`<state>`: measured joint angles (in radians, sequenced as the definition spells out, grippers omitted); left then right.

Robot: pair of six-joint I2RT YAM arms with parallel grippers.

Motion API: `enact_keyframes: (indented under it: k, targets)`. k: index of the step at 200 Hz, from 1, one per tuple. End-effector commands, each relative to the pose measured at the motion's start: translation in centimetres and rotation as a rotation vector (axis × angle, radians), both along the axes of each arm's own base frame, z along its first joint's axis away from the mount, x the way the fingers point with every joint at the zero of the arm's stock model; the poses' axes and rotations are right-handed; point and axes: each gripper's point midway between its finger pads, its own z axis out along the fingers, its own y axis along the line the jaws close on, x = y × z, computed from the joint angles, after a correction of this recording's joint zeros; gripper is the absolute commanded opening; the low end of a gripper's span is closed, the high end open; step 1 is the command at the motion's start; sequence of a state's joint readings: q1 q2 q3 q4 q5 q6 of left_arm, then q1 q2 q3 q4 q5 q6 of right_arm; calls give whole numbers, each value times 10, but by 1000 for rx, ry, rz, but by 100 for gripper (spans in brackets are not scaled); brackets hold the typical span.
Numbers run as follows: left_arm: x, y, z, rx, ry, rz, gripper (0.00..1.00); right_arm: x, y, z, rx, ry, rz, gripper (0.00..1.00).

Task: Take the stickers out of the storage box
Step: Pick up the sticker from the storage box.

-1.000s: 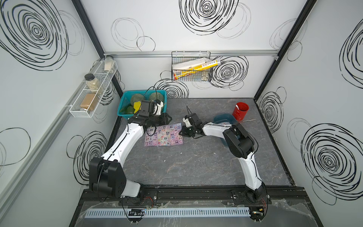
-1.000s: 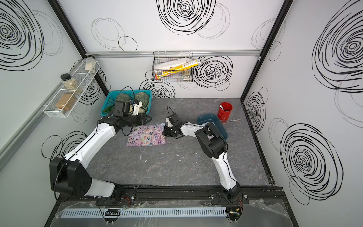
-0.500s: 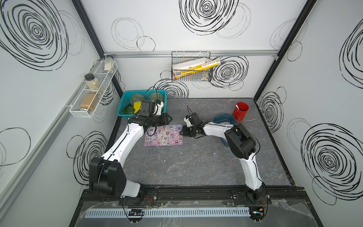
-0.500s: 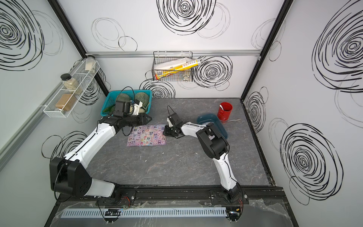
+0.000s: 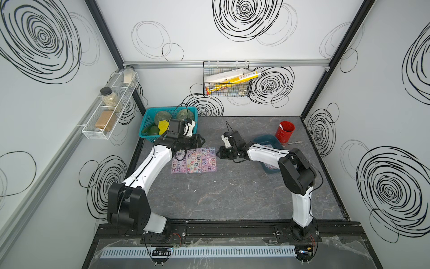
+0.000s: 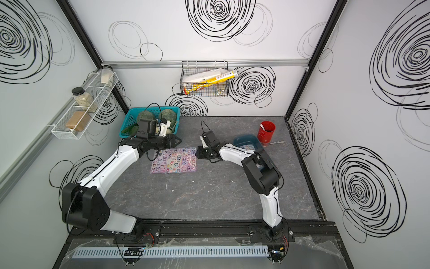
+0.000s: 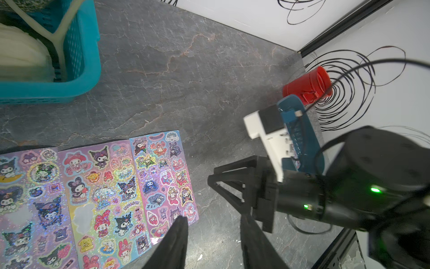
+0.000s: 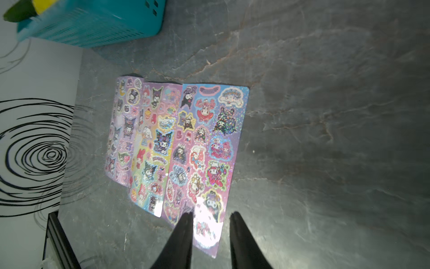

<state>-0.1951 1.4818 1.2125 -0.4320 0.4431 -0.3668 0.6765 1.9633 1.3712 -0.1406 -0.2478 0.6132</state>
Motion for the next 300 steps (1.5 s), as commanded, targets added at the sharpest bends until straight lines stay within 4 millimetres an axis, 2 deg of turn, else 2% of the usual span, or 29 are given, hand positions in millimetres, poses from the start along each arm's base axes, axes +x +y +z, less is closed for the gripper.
enact_keyframes:
  k: [1,27,62,79,102,123,142,168,199,246,276,300]
  targets:
    - [7,-10,-1,-2,-34,-18,43,10,-40,41,-40,-96,-65,33]
    - [7,-18,-6,-2,-29,-36,43,14,-100,65,-92,-136,-147,34]
    - [8,-29,-10,-5,-23,-56,43,10,-200,71,-133,-147,-282,40]
    - [8,-34,-11,-15,-17,-67,43,7,-239,62,-188,-139,-336,40]
    - [8,-42,-9,-13,-25,-83,43,4,-283,43,-264,-94,-388,45]
    - [8,-45,-7,-16,-29,-88,43,6,-315,24,-345,-41,-431,67]
    - [8,-46,-8,-15,-25,-92,43,11,-322,8,-373,8,-409,71]
    - [9,-47,-9,-16,-22,-91,43,18,-316,-13,-371,50,-365,75]
    - [11,-49,-12,-19,-18,-91,43,26,-321,-38,-419,89,-361,81]
    - [15,-53,-21,-6,2,-98,43,30,-324,-57,-491,111,-350,89]
    - [17,-58,-29,-8,18,-105,43,31,-310,-69,-550,110,-318,90]
    - [18,-59,-34,7,28,-117,44,33,-310,-81,-577,131,-318,90]
